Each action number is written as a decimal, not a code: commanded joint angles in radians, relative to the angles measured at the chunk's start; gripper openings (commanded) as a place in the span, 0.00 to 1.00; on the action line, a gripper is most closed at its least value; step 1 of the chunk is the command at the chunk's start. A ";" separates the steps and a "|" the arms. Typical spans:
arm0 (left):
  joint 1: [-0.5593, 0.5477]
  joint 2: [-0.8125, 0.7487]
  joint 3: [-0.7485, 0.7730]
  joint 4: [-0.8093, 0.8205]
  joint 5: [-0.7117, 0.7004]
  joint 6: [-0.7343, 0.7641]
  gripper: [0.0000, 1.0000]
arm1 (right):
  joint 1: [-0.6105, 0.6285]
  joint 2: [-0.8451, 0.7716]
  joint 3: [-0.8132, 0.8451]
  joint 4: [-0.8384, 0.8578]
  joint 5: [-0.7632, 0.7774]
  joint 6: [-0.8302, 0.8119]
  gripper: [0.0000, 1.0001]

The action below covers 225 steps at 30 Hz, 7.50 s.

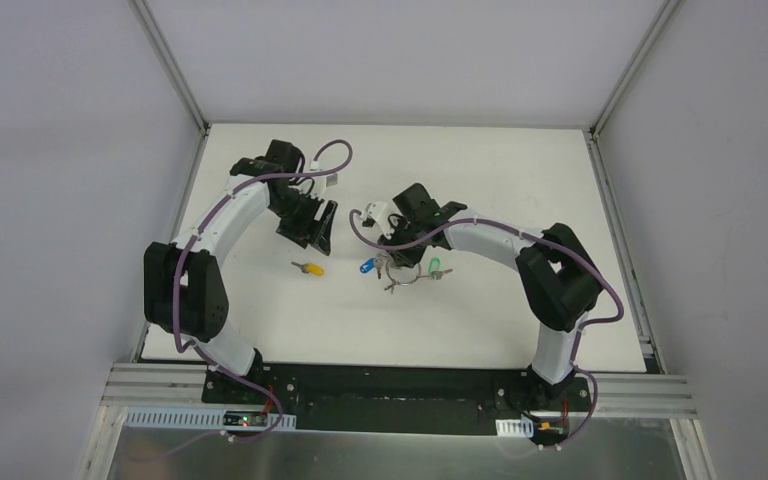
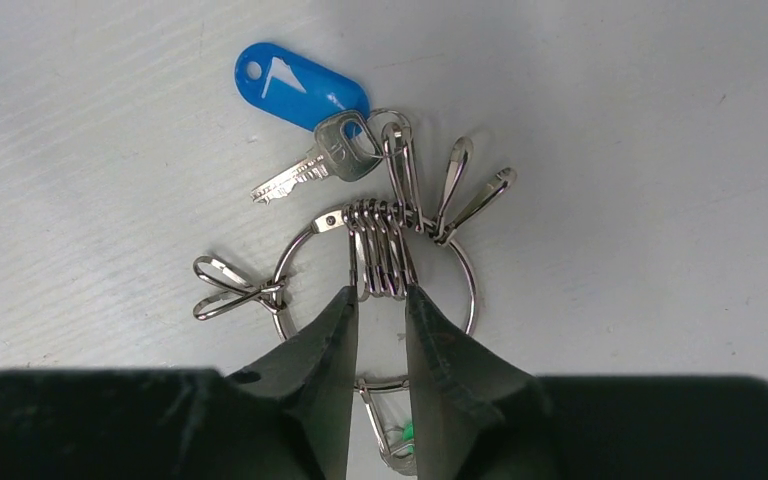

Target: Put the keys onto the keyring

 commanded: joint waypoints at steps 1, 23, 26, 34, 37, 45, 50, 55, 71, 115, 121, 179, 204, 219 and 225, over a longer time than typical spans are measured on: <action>0.008 -0.016 0.012 -0.028 0.028 0.011 0.69 | -0.002 -0.051 0.003 -0.015 0.028 -0.012 0.28; 0.015 -0.009 0.013 -0.028 0.032 0.013 0.69 | 0.000 0.041 0.031 -0.036 -0.095 -0.027 0.24; 0.016 -0.007 0.013 -0.029 0.032 0.013 0.69 | 0.000 0.049 0.034 -0.037 -0.091 -0.029 0.24; 0.017 -0.005 0.014 -0.031 0.036 0.012 0.69 | 0.000 0.060 0.038 -0.023 -0.086 -0.014 0.22; 0.019 -0.005 0.012 -0.031 0.038 0.011 0.69 | 0.001 0.066 0.037 -0.011 -0.074 -0.006 0.19; 0.022 -0.002 0.015 -0.032 0.042 0.011 0.69 | 0.002 0.039 0.045 -0.027 -0.062 -0.004 0.04; 0.024 -0.004 0.022 -0.031 0.024 0.016 0.70 | 0.001 0.003 0.068 -0.079 -0.074 -0.008 0.00; 0.032 -0.020 0.039 -0.023 0.012 0.020 0.71 | 0.002 -0.044 0.099 -0.144 -0.100 -0.008 0.00; 0.048 -0.048 0.196 -0.002 0.211 0.035 0.68 | 0.002 -0.176 0.269 -0.391 -0.156 0.004 0.00; -0.259 -0.395 -0.008 0.294 0.335 0.436 0.57 | -0.078 -0.204 0.424 -0.449 -0.565 0.239 0.00; -0.287 -0.397 -0.072 0.373 0.290 0.415 0.56 | -0.109 -0.219 0.391 -0.407 -0.625 0.297 0.00; -0.440 -0.352 -0.045 0.257 0.146 0.613 0.00 | -0.180 -0.176 0.374 -0.366 -0.748 0.394 0.20; -0.440 -0.334 0.090 0.242 -0.209 -0.105 0.00 | -0.247 -0.237 0.364 -0.088 -0.786 0.611 0.47; -0.440 -0.329 0.063 0.309 -0.168 -0.259 0.00 | -0.212 -0.213 0.254 0.089 -0.796 0.740 0.45; -0.438 -0.324 0.060 0.326 -0.160 -0.328 0.00 | -0.215 -0.215 0.185 0.208 -0.828 0.836 0.38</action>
